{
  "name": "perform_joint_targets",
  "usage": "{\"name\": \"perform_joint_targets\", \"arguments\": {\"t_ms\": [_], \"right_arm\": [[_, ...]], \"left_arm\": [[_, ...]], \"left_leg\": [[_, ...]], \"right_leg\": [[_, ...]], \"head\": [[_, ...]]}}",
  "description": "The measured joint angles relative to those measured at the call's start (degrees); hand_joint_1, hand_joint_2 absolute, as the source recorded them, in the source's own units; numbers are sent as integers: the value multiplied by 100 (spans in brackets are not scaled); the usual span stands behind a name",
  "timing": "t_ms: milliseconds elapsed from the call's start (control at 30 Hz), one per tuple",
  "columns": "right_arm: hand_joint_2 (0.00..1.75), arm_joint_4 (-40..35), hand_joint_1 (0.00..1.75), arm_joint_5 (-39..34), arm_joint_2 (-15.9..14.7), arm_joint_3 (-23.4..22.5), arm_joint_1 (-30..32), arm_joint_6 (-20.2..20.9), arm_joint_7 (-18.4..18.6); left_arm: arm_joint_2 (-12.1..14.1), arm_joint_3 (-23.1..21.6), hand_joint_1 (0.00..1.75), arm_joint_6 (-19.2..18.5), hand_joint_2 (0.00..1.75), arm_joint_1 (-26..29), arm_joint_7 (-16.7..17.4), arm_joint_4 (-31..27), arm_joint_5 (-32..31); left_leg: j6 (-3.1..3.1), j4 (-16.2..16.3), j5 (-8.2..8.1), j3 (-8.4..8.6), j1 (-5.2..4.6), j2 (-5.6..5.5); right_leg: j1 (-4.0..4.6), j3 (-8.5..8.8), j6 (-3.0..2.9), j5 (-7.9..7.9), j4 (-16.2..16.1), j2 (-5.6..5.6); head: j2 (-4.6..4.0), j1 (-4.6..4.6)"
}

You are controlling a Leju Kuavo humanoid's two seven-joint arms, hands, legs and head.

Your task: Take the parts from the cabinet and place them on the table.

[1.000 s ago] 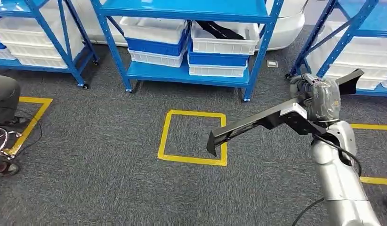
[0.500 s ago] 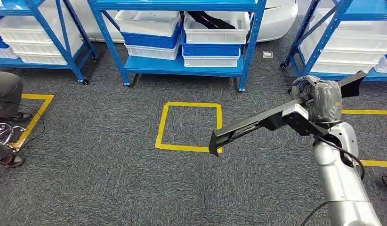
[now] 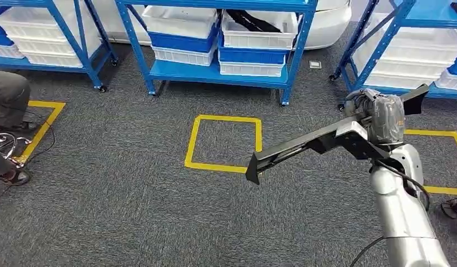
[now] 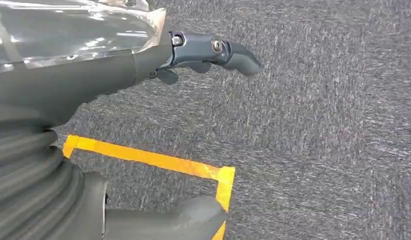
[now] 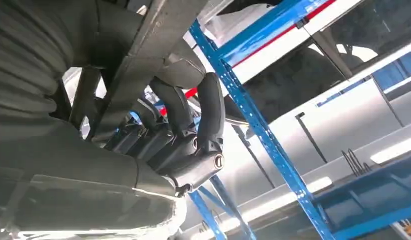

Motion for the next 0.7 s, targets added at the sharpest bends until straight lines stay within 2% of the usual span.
{"name": "perform_joint_targets", "arguments": {"t_ms": [33, 67, 100, 133, 167, 233, 267, 300, 367, 433, 467, 500, 567, 600, 633, 667, 700], "right_arm": [[175, 2, 175, 15, 0, -4, 8, 0, 0], [175, 13, 175, 22, 0, -4, 37, 0, 0], [175, 15, 175, 42, -2, -4, 70, -2, -4], [175, 15, 175, 52, -4, -4, 95, -4, -7], [175, 15, 175, 52, -9, -6, 105, -9, -22], [175, 11, 175, 22, -26, -17, 102, -9, -48], [175, 11, 175, 13, -28, -20, 103, -9, -61], [175, -4, 175, 11, -37, -24, 121, -9, -81], [175, -18, 175, 33, -46, -28, 149, -11, -94], [175, -24, 175, 66, -46, -26, 165, -11, -98], [175, -44, 175, 70, -48, -26, 167, -11, -98], [175, -55, 175, 74, -48, -26, 167, -11, -98], [175, -55, 175, 92, -44, -20, 181, -11, -98], [175, -55, 175, 107, -44, -20, 200, -11, -98], [175, -55, 175, 142, -39, -17, 215, -11, -101], [175, -55, 175, 177, -35, -13, 225, -11, -105], [175, -55, 175, 208, -33, -11, 228, -15, -107]], "left_arm": [[-7, 0, 0, 24, 175, 7, -18, 0, -22], [-18, 0, 0, 37, 175, 9, -31, 0, -31], [-20, 0, 0, 46, 175, 10, -39, 0, -39], [-24, 0, 0, 50, 175, 12, -50, 0, -41], [-30, 0, 0, 61, 175, 17, -55, 0, -50], [-37, 0, 0, 72, 175, 18, -87, 0, -105], [-26, -2, 0, 81, 175, 14, -94, 0, -114], [-26, -2, 0, 87, 175, 11, -101, 0, -122], [-33, -2, 0, 90, 175, 24, -122, 0, -133], [-28, -4, 0, 90, 175, 25, -135, 2, -157], [-28, -4, 0, 90, 175, 25, -142, 2, -173], [-28, -4, 0, 83, 175, 25, -144, 2, -175], [-28, -4, 0, 57, 175, 32, -144, 2, -173], [-31, -4, 0, 24, 175, 42, -144, 4, -170], [-33, -4, 0, -26, 175, 51, -146, 4, -166], [-33, -4, 0, -68, 175, 53, -146, 4, -153], [-28, -2, 0, -105, 175, 52, -144, 4, -140]], "left_leg": [[-1, 2, 39, -53, -1, 2], [-7, 7, 78, -112, -3, 6], [-17, 12, 114, -161, -2, 6], [-28, 15, 144, -201, 0, 7], [-48, 25, 162, -228, 7, 6], [-77, 98, 174, -281, 20, 7], [-117, 128, 173, -322, -14, 6], [-146, 154, 190, -351, -25, 4], [-200, 138, 238, -368, -26, 2], [-259, 177, 205, -412, 9, -11], [-308, 352, 31, -475, 19, -23], [-341, 699, -209, -610, 30, -24], [-395, 1617, -645, -994, 48, -23], [-406, 1891, -718, -1103, 61, -23], [-406, 1898, -670, -1088, 72, -21], [-401, 1659, -498, -946, 79, -17], [-391, 1230, -273, -692, 79, 8]], "right_leg": [[-17, -172, -13, -213, 458, 1], [-25, -309, 4, -378, 869, 1], [-36, -335, 51, -429, 1047, 0], [-49, -210, 103, -382, 912, 0], [-69, 45, 168, -267, 554, -3], [-124, 735, 283, 42, -569, -21], [-90, 807, 220, -54, -730, -11], [-53, 790, 146, 10, -757, 14], [-30, 767, 85, 44, -736, 20], [-121, 765, 0, 102, -758, 19], [-121, 754, -41, 122, -758, 19], [-121, 740, -65, 136, -758, 16], [-111, 695, -101, 163, -757, 12], [-108, 674, -118, 176, -756, -24], [-104, 660, -113, 179, -755, -31], [-105, 655, -106, 185, -754, -41], [-108, 660, -102, 187, -754, -66]], "head": [[0, -2], [0, 0], [0, 2], [0, 0], [0, 2], [0, 2], [0, 2], [0, -5], [0, -13], [0, -5], [0, -18], [0, -26], [0, -31], [0, -24], [0, -26], [0, -29], [0, -24]]}}
